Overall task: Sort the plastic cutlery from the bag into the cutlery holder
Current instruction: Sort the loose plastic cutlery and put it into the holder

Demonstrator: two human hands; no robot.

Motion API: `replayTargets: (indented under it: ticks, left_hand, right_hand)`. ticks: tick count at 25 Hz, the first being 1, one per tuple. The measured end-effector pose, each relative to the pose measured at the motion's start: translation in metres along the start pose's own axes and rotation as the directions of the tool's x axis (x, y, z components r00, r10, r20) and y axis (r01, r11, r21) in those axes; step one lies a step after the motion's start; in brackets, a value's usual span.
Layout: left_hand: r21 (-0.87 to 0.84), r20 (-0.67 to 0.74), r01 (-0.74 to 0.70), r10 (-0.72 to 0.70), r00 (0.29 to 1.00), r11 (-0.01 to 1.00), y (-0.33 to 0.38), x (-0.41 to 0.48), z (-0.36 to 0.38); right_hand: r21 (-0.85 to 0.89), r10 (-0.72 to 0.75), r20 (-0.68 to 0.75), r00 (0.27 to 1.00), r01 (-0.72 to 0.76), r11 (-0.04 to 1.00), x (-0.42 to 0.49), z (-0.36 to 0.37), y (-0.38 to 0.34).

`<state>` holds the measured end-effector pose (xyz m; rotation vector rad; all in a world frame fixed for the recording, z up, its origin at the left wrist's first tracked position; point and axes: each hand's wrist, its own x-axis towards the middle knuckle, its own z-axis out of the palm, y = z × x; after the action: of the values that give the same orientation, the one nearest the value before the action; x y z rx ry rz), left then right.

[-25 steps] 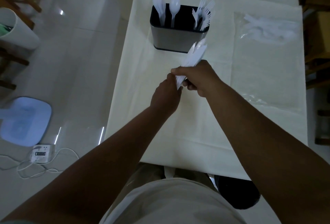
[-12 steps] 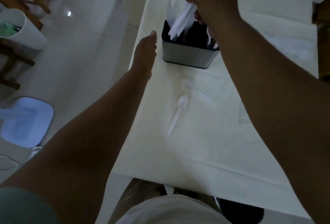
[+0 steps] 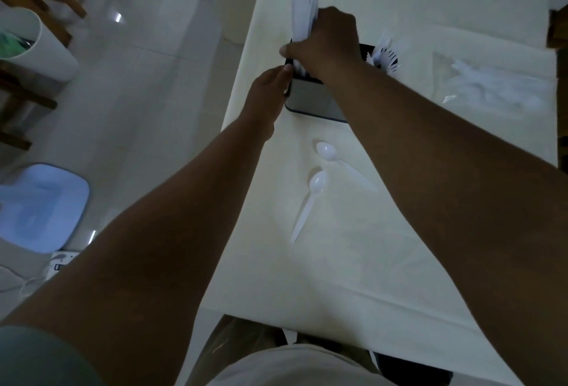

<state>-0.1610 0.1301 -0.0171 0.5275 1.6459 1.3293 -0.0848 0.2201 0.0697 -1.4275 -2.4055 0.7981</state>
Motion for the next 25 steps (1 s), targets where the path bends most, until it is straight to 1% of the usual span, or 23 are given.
replayTargets:
  ticks: [2, 4, 6, 9, 11, 13, 15, 16, 18, 19, 20, 21, 23, 24, 25]
  left_hand:
    - [0.005, 0.011, -0.007, 0.007, 1.0, 1.0, -0.001, 0.0, -0.001]
    - [0.009, 0.021, -0.018, 0.018, 1.0, 1.0, -0.002, 0.001, -0.001]
    - [0.016, 0.027, -0.034, 0.033, 0.999, 0.999, -0.002, 0.001, -0.002]
    - [0.005, 0.026, -0.036, 0.036, 0.999, 0.999, -0.002, 0.001, -0.002]
    - [0.004, 0.029, -0.032, 0.032, 0.999, 0.999, -0.002, 0.001, -0.002]
    - [0.004, 0.028, -0.028, 0.028, 0.999, 1.0, -0.002, 0.0, -0.002]
    - [0.006, 0.025, -0.026, 0.025, 0.999, 1.0, -0.002, 0.001, -0.003]
    - [0.006, 0.023, -0.024, 0.024, 0.999, 1.0, -0.002, 0.001, -0.003]
    - [0.004, 0.03, -0.034, 0.034, 0.999, 0.999, -0.002, 0.0, -0.003]
    - [0.007, 0.031, -0.038, 0.038, 0.999, 0.999, -0.002, 0.0, -0.003]
    - [0.005, 0.033, -0.041, 0.041, 0.999, 0.999, -0.001, -0.001, -0.004]
    - [0.0, 0.033, -0.04, 0.04, 0.999, 0.999, -0.001, -0.001, -0.004]
    - [-0.007, 0.033, -0.034, 0.035, 0.999, 0.999, -0.002, -0.001, -0.005]
    - [-0.008, 0.031, -0.033, 0.033, 0.999, 0.999, -0.002, -0.001, -0.004]
    - [-0.013, 0.03, -0.031, 0.031, 0.999, 0.999, -0.001, -0.001, -0.004]
  right_hand:
    - [-0.019, 0.013, 0.017, 1.0, -0.013, 1.0, -0.002, -0.001, 0.001]
    - [0.041, 0.02, 0.012, 1.0, -0.02, 0.999, -0.006, -0.006, 0.0]
    - [0.055, 0.002, 0.001, 1.0, -0.002, 0.998, -0.009, -0.013, -0.001]
    - [0.019, -0.063, -0.04, 0.997, 0.064, 0.998, -0.011, -0.024, 0.001]
    - [-0.058, -0.12, -0.087, 0.989, 0.116, 0.992, -0.012, -0.026, 0.001]
    - [-0.182, -0.183, -0.112, 0.977, 0.161, 0.97, -0.014, -0.018, 0.002]
    - [-0.324, -0.213, -0.107, 0.971, 0.168, 0.931, -0.014, -0.005, 0.005]
    - [-0.365, -0.206, -0.102, 0.973, 0.156, 0.918, -0.012, 0.0, 0.007]
    - [-0.376, -0.186, -0.105, 0.977, 0.134, 0.917, -0.009, 0.002, 0.011]
    - [-0.367, -0.21, -0.116, 0.971, 0.154, 0.917, -0.009, 0.002, 0.013]
    - [-0.369, -0.264, -0.12, 0.957, 0.204, 0.907, -0.011, 0.001, 0.013]
    - [-0.389, -0.339, -0.097, 0.936, 0.278, 0.878, -0.013, 0.002, 0.014]
    - [-0.441, -0.461, 0.016, 0.887, 0.42, 0.793, -0.017, 0.01, 0.018]
    - [-0.447, -0.474, 0.065, 0.878, 0.45, 0.773, -0.015, 0.014, 0.02]
    - [-0.442, -0.464, 0.086, 0.882, 0.451, 0.775, -0.011, 0.016, 0.022]
